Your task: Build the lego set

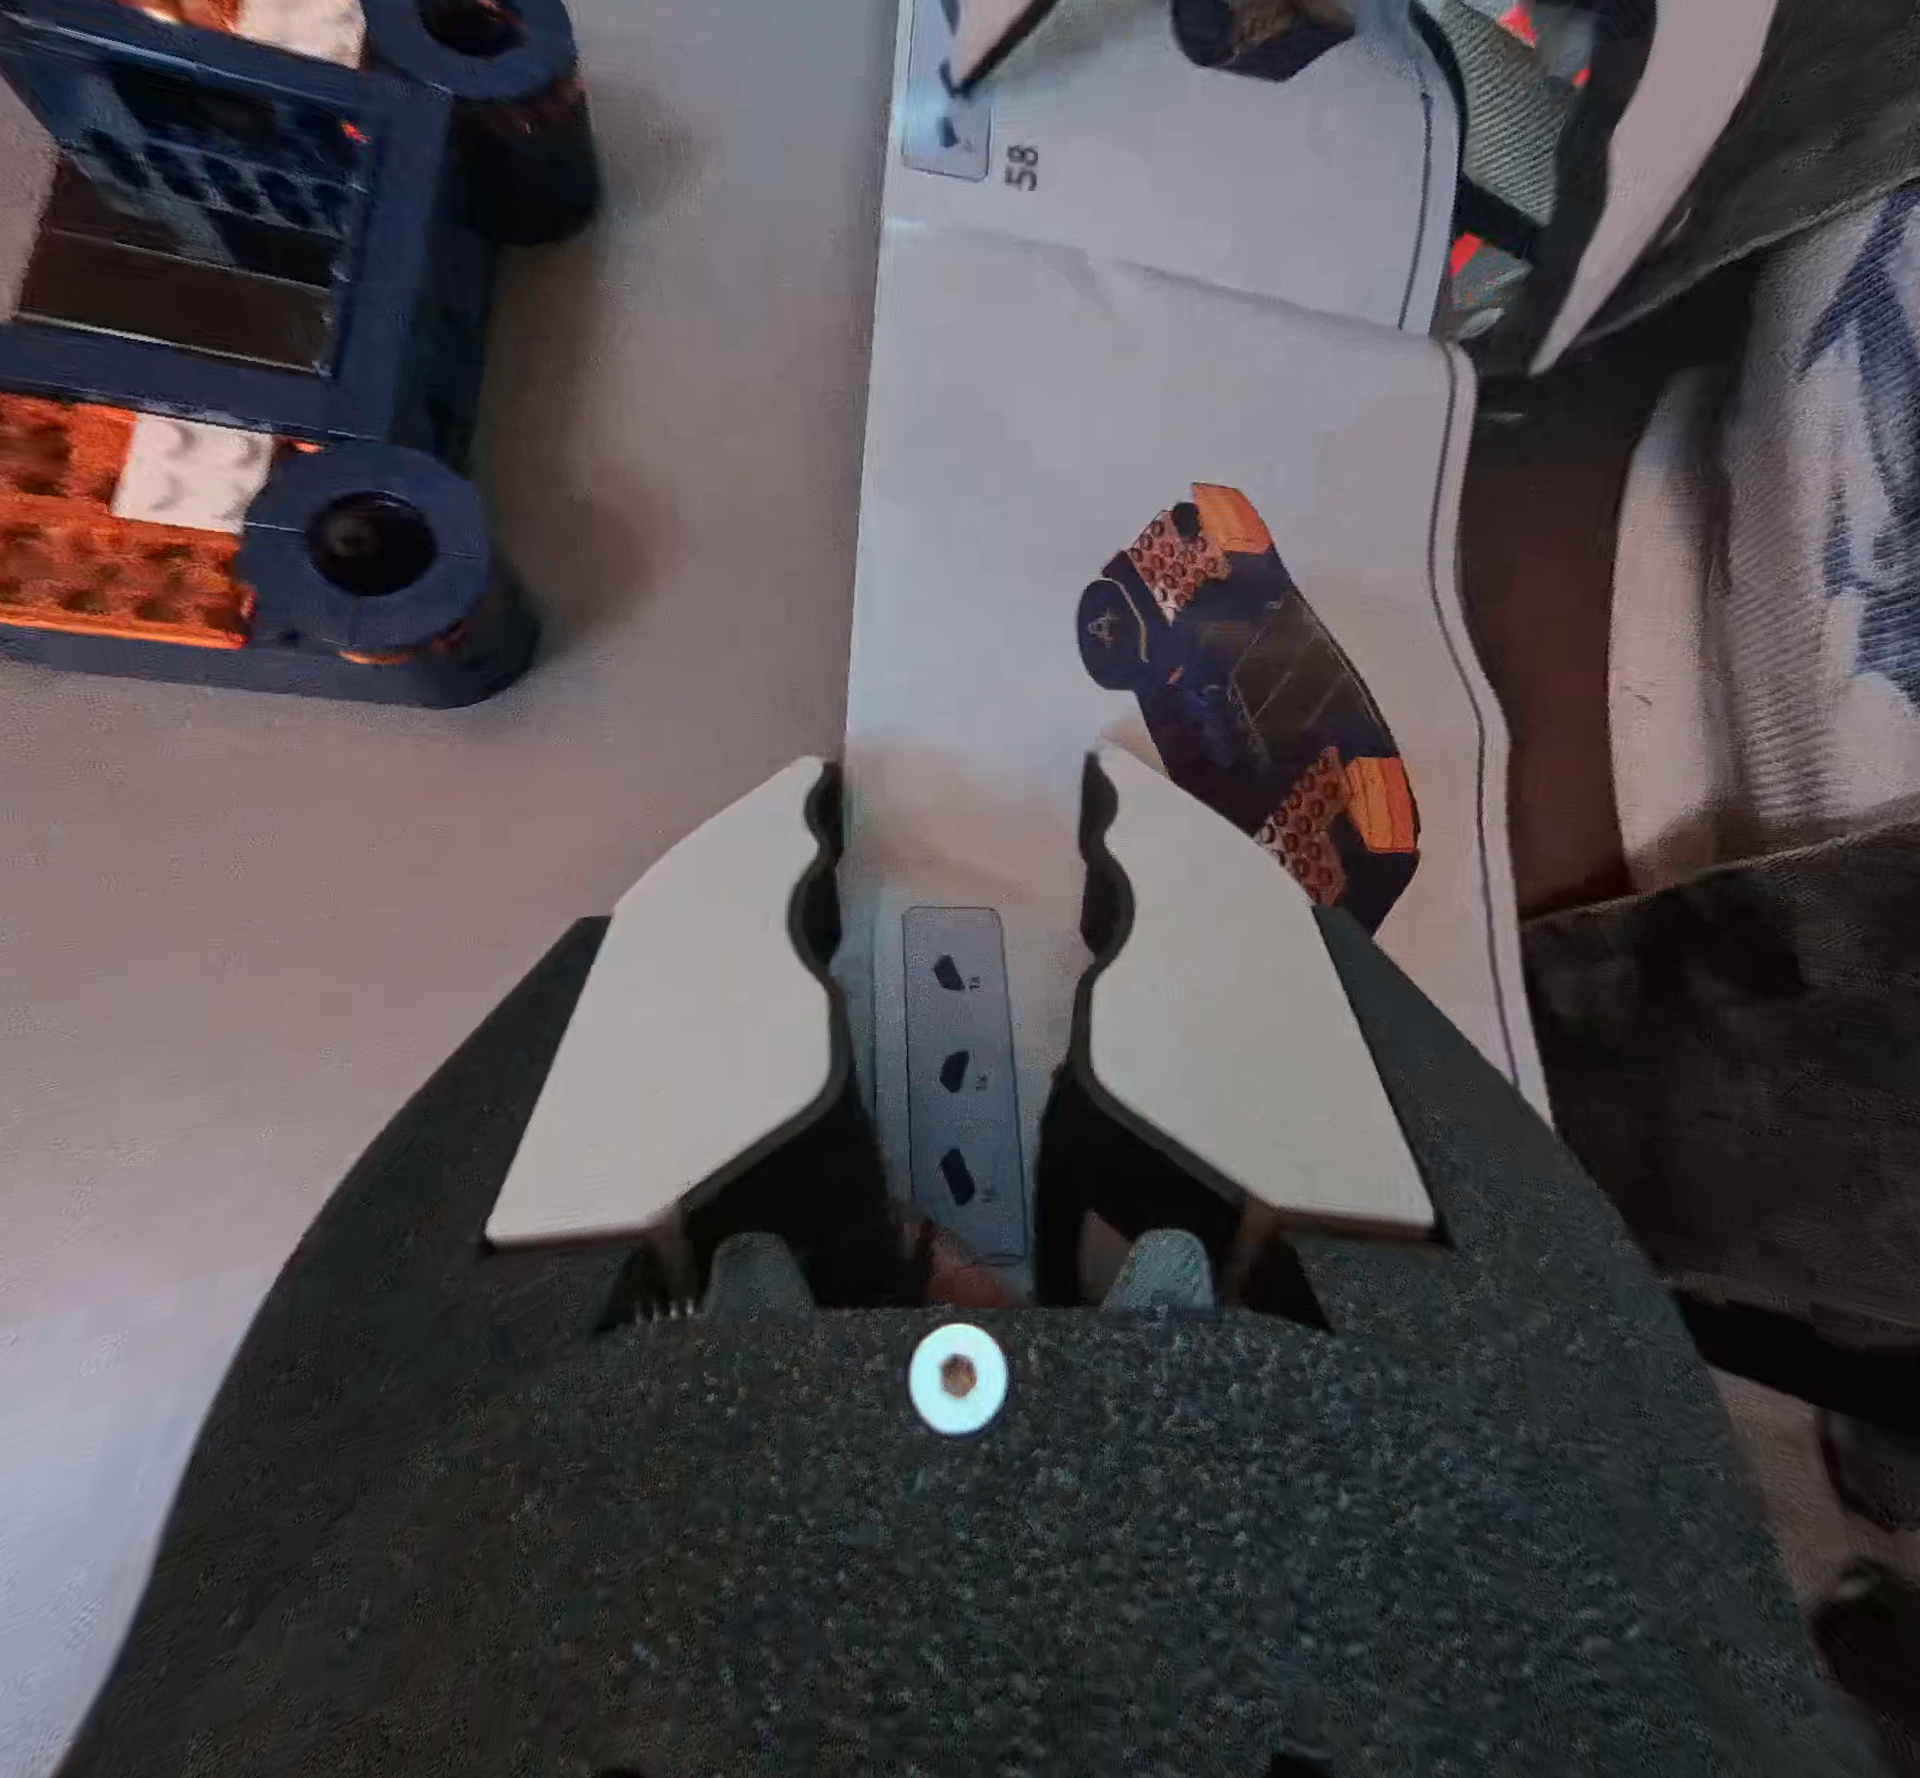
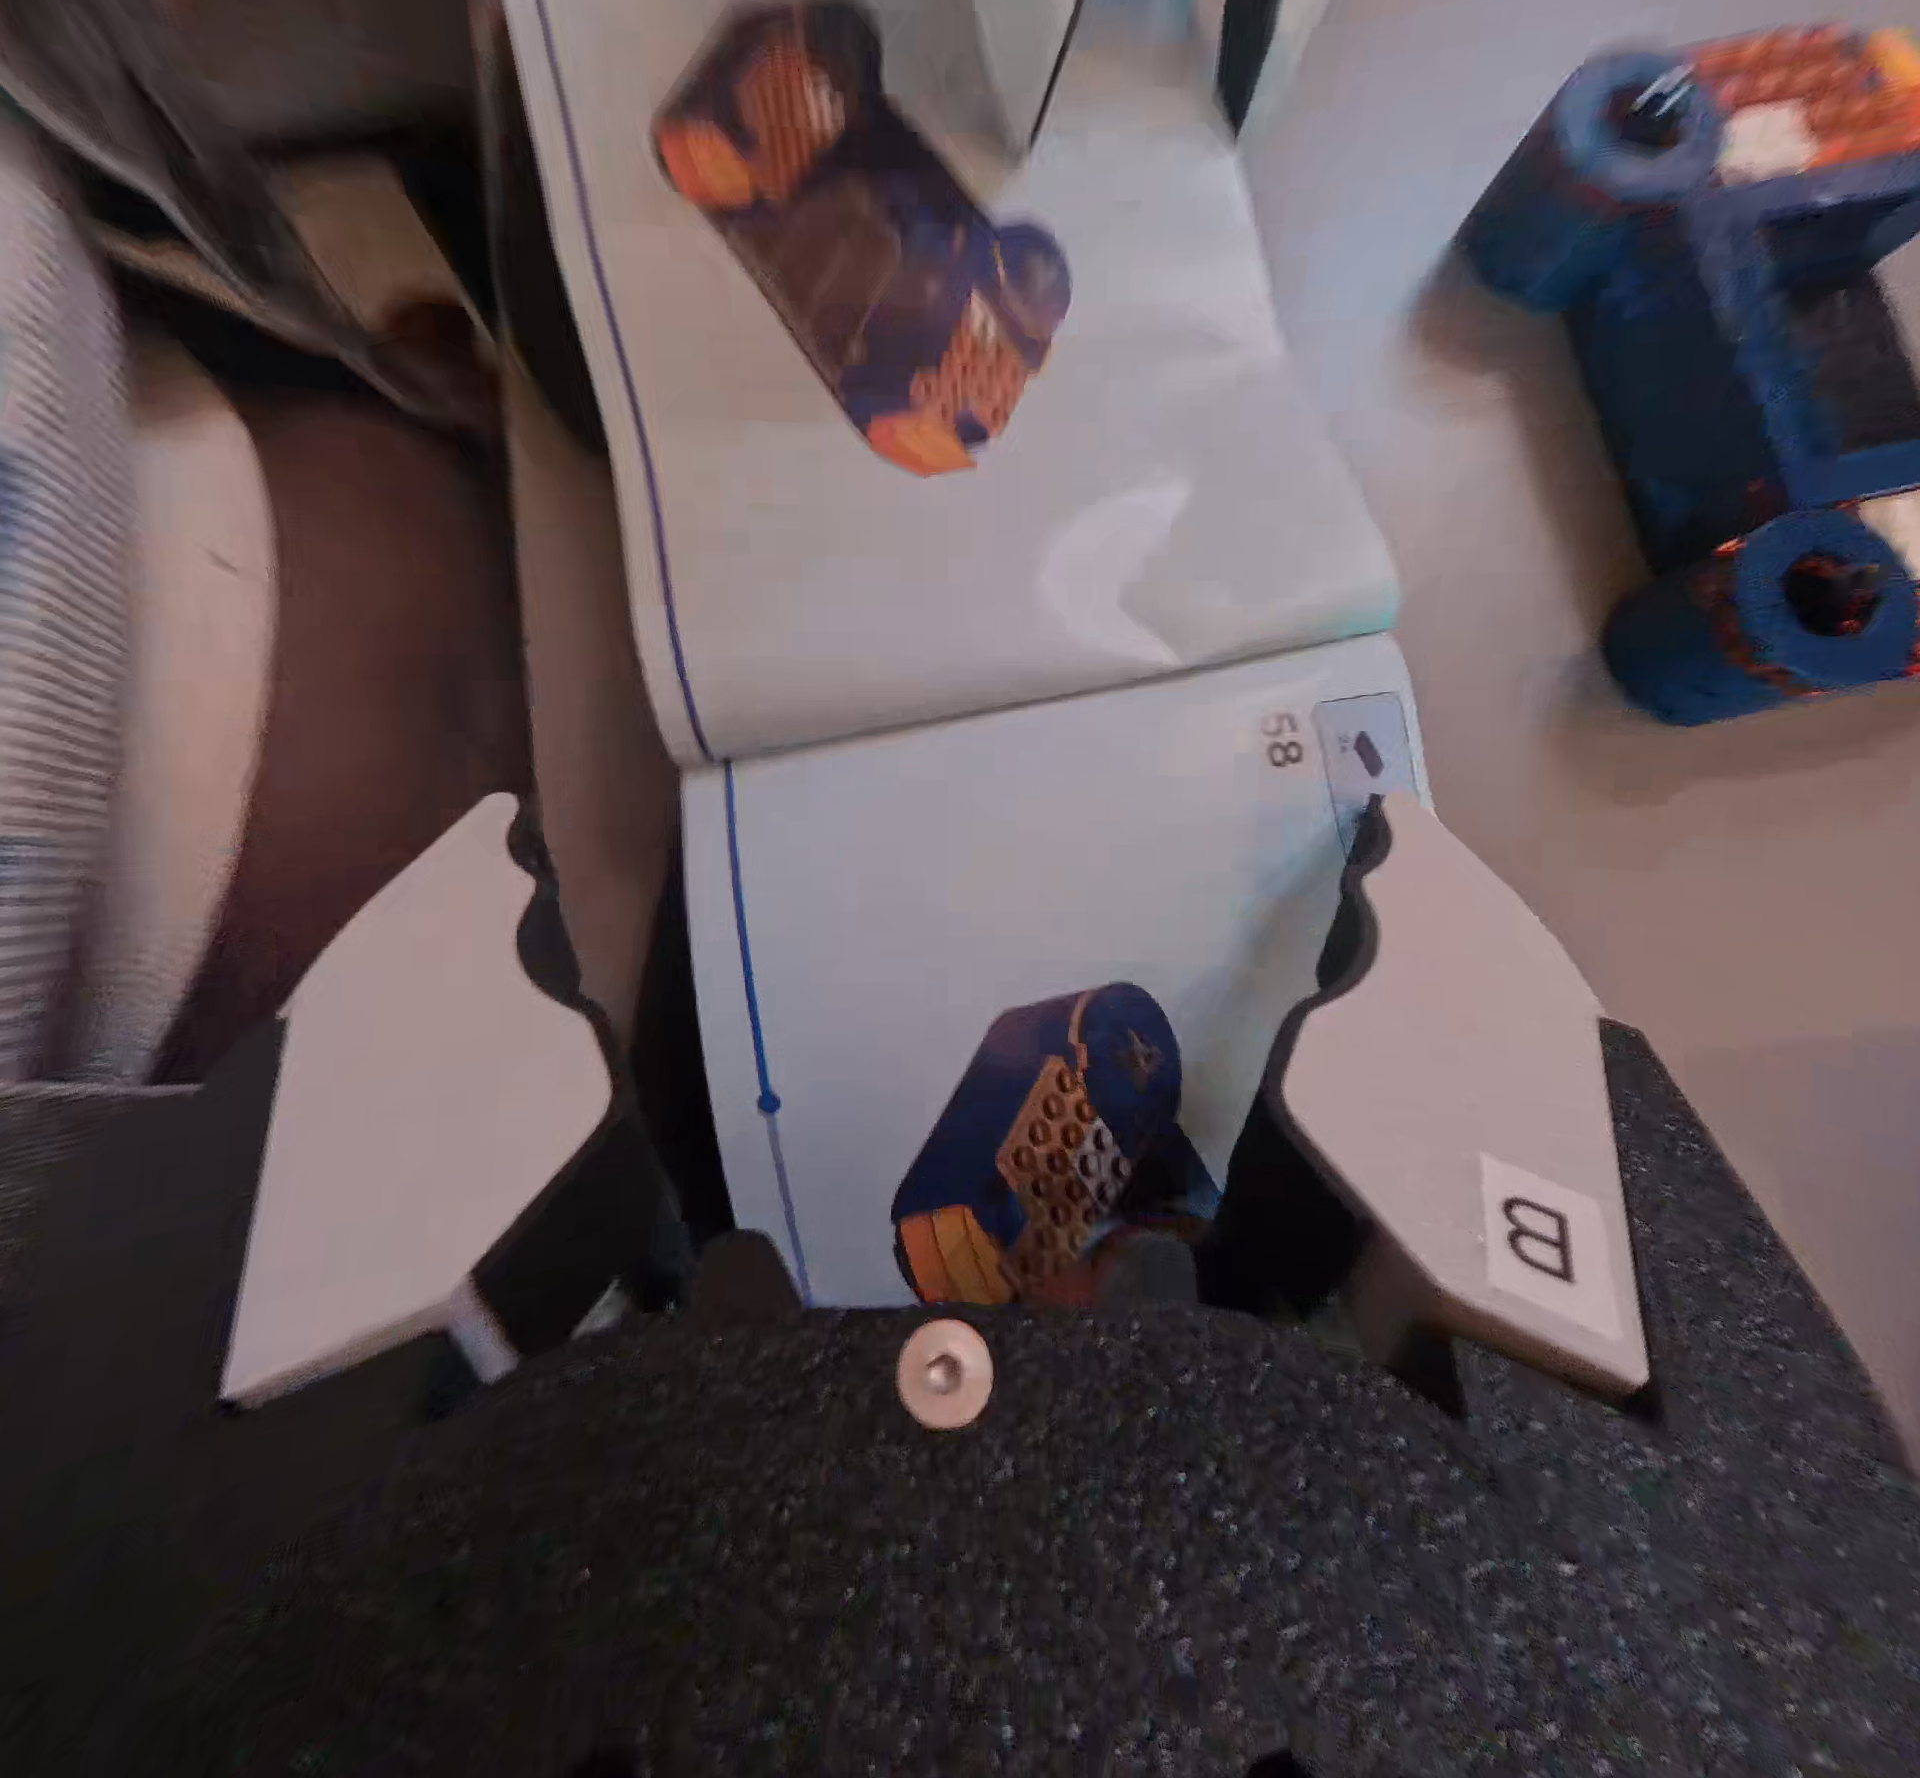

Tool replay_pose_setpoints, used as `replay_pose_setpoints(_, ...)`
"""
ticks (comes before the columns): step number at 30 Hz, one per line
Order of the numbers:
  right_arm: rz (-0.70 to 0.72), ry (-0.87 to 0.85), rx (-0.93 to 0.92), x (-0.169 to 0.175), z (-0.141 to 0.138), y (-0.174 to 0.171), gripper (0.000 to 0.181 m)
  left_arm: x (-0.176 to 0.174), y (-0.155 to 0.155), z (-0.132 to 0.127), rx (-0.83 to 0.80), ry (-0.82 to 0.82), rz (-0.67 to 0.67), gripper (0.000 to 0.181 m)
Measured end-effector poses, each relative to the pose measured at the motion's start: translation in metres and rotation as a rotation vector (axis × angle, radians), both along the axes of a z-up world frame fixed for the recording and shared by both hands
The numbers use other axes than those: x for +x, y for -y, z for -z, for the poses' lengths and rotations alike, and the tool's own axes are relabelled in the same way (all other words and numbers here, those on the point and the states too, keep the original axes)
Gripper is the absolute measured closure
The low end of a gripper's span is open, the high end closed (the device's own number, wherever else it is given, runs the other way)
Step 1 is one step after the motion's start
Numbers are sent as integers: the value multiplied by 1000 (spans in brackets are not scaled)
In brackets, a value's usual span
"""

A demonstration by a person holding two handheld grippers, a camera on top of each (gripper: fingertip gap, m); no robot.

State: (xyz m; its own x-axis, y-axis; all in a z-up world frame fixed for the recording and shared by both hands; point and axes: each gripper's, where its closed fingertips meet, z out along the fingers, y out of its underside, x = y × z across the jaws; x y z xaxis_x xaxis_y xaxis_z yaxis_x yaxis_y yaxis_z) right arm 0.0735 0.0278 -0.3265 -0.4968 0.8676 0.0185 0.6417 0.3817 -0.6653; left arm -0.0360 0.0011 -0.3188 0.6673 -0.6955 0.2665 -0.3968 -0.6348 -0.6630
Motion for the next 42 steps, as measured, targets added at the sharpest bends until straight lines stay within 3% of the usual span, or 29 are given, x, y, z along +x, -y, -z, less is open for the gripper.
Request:
replay_pose_setpoints(2, -3, 18, 148, -1, 14, -4, 38, 2, 1, 4, -97, 43, 8, 142)
replay_pose_setpoints(5, 26, -4, 162, -5, 9, -5, 55, 0, 2, -5, -40, 45, 58, 173)
replay_pose_setpoints(10, -9, -128, -71, -7, -24, 11, 77, -3, 7, -23, 101, -84, 131, 176)
replay_pose_setpoints(14, 49, -196, -122, -17, -59, -17, 103, -2, 12, -45, 234, -261, 202, 176)
replay_pose_setpoints(18, 26, -72, -38, -38, -51, -52, 110, 4, 16, -59, 348, -427, 262, 175)
replay_pose_setpoints(22, -246, 297, -356, -29, -36, -15, 124, 8, 23, -66, 423, -547, 284, 175)
replay_pose_setpoints(23, -273, 386, -379, -27, -30, -13, 135, 10, 27, -67, 427, -547, 293, 175)
replay_pose_setpoints(24, -302, 436, -388, -27, -28, -12, 159, 11, 30, -68, 431, -544, 299, 175)
replay_pose_setpoints(26, -353, 456, -435, -29, -36, -5, 172, 7, 35, -68, 432, -566, 288, 175)
replay_pose_setpoints(29, -382, 396, -439, -36, -61, -4, 178, -8, 37, -75, 441, -555, 253, 174)
replay_pose_setpoints(33, -320, 305, -356, -72, -96, -30, 181, -45, 15, -106, 516, -517, 180, 175)
replay_pose_setpoints(37, -246, 267, -284, -130, -132, -72, 181, -109, -34, -135, 514, -587, 133, 175)
replay_pose_setpoints(40, -113, 283, -239, -183, -135, -122, 181, -159, -79, -145, 440, -577, 116, 175)
replay_pose_setpoints(42, 41, 298, -203, -219, -120, -165, 181, -194, -110, -137, 336, -531, 79, 176)
